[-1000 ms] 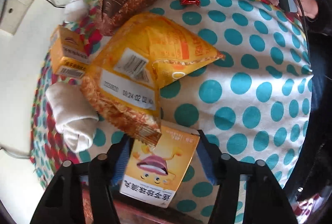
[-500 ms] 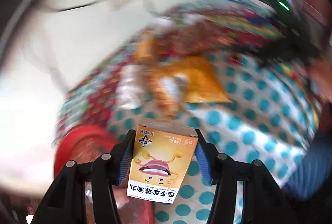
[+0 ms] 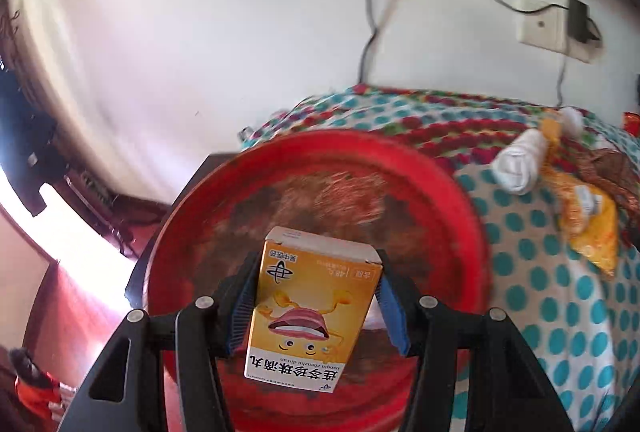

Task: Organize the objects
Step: 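Carry the yellow box into the red tray and release it with the left gripper, then grasp the red candy bar with the right gripper, then carry the candy bar into the red tray and open the right gripper, then reach the left gripper to the yellow snack bag and grasp it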

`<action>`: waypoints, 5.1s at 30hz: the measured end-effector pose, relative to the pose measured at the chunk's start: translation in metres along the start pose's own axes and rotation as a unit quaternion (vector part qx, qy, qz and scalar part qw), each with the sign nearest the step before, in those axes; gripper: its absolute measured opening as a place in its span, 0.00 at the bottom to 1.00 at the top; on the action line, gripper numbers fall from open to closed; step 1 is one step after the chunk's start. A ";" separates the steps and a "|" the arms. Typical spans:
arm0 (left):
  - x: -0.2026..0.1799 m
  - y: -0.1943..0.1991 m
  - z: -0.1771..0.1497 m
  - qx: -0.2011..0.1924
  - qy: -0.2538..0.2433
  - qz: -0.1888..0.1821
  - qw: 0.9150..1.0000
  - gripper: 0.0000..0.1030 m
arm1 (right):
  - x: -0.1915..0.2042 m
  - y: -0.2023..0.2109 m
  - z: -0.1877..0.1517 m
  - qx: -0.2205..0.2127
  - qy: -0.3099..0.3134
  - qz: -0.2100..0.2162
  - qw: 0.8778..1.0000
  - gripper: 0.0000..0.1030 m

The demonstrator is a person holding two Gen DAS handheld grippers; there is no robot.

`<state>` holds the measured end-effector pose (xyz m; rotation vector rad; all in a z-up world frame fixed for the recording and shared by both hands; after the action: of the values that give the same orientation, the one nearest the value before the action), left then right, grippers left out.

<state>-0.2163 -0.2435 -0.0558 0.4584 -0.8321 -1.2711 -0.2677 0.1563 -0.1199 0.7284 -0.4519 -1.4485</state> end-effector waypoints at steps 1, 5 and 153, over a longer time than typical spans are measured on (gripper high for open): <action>-0.001 -0.008 -0.004 0.001 0.005 0.005 1.000 0.54 | 0.002 0.001 0.000 -0.002 0.006 -0.002 1.000 1.00; 0.009 -0.017 -0.011 0.008 0.037 0.007 0.999 0.54 | 0.012 0.006 0.001 -0.016 0.035 -0.003 0.999 1.00; -0.214 0.075 0.014 -0.122 0.057 -0.180 0.974 0.84 | -0.009 0.006 0.013 -0.026 -0.035 0.035 0.998 1.00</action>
<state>-0.1929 -0.0175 -0.0549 0.4928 -0.4985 -1.6420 -0.2732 0.1623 -0.1056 0.6161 -0.4871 -1.4173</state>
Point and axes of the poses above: each gripper's, at about its wrist camera, not at the fingertips, and y roughly against the way its jaws point, x to its left, z to its top, the point moved 9 cm from there along -y, roughly the way its jaws point, and after that the axes turned 6 degrees about -y, right-handed, at the moved point
